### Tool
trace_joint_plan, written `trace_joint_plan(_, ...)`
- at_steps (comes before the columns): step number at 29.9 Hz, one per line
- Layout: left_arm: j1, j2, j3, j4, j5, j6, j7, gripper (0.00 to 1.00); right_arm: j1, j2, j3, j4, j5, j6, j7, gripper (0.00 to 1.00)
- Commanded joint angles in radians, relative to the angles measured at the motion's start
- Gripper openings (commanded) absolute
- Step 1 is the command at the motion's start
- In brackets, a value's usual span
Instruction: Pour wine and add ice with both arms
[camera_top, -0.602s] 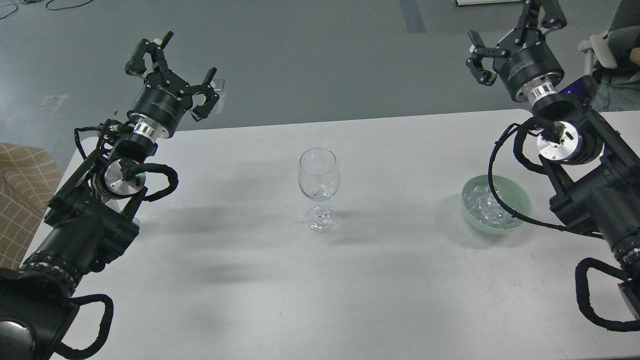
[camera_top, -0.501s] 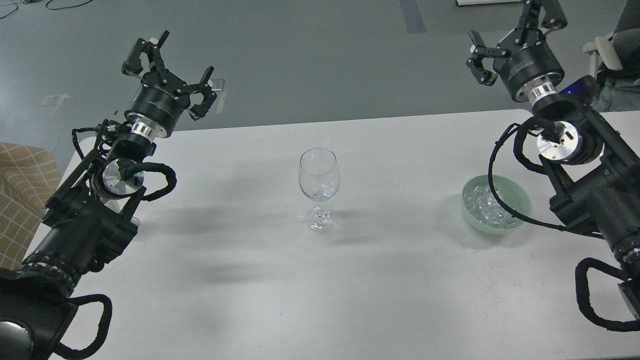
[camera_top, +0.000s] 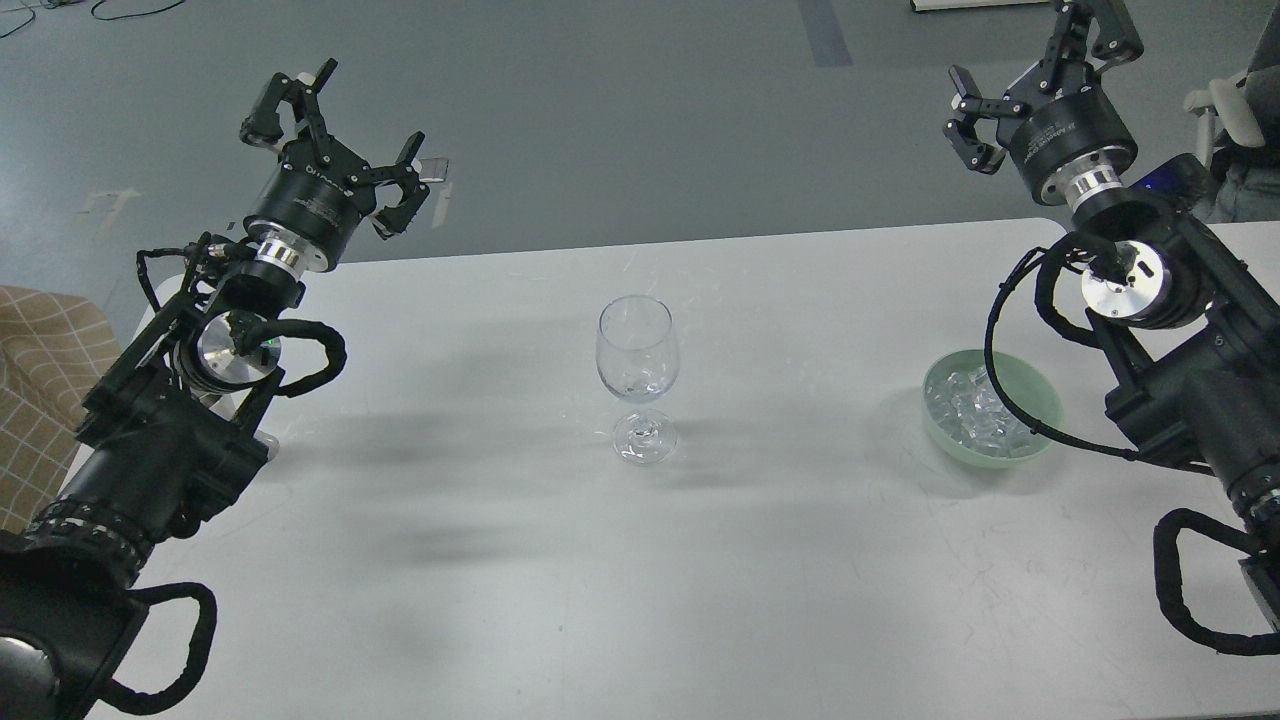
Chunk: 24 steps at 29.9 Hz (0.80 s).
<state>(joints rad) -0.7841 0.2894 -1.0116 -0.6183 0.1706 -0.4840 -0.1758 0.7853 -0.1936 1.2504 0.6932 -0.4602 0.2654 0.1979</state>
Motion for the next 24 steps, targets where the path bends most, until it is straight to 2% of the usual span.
trace_joint_plan(1,0.000,0.008,-0.001,0.005,-0.002,0.005,-0.005,0.98,0.002,0.002,-0.003,0.006,0.000,0.000,-0.005,1.00)
trace_joint_plan(9,-0.012,0.013,0.001,0.003,0.007,0.016,0.013,0.98,0.003,0.008,-0.005,0.009,0.000,0.002,-0.011,1.00)
trace_joint_plan(24,-0.018,0.014,0.008,-0.004,0.015,-0.005,-0.001,0.98,0.003,0.008,-0.006,0.012,0.002,0.005,-0.011,1.00)
